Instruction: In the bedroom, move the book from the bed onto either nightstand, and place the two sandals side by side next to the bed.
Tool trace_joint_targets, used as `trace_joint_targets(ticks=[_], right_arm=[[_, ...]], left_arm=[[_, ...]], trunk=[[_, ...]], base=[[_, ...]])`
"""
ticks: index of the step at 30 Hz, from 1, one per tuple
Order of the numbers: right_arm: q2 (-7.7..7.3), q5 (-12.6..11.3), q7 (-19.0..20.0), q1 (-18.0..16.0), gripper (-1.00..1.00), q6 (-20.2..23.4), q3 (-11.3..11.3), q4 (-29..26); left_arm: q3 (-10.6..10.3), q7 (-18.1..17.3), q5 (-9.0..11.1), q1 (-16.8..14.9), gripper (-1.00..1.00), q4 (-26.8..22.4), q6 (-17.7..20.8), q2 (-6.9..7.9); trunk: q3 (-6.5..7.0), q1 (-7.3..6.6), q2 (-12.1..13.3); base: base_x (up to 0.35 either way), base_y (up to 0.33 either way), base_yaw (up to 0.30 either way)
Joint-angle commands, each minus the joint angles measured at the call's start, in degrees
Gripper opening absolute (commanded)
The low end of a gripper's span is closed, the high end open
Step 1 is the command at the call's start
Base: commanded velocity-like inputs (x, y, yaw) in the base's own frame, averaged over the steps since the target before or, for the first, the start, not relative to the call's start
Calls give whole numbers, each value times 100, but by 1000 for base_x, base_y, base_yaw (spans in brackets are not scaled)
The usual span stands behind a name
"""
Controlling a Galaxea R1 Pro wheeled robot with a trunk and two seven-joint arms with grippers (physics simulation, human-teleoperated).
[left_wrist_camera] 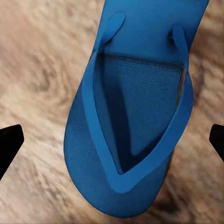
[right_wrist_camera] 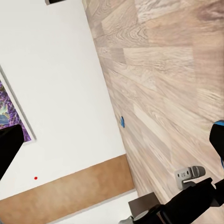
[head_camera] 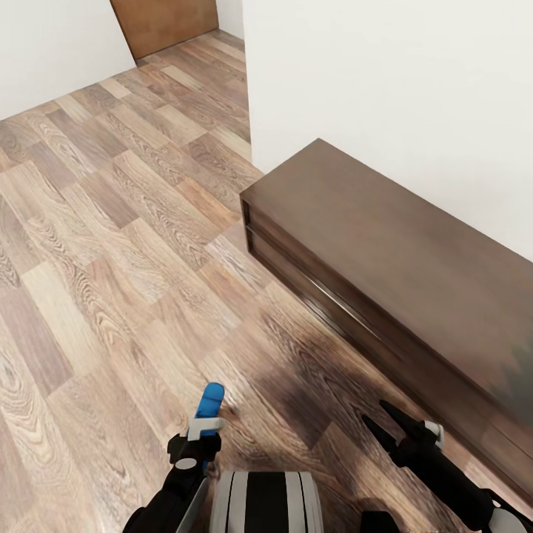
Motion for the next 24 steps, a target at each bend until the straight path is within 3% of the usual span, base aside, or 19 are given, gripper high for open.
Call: trace_joint_targets(ticks=[1,20,24], right_arm=[[-1,-16,2,-1,100,30,-3,-1],[-1,-15,2,-1,100,29,1,-2],[-1,-14,1,-1,100,28,0,-1]], left_arm=[[-20,49,57,-2,100,-7,18,4],[-44,49,57,-2,100,-7,10,3],[-156,49,57,-2,100,4,10,3]], trunk=[[-3,-1,-1],[-3,-1,-1],[-3,-1,-1]], base=[[0,0,0],[69,0,0],[131,0,0]])
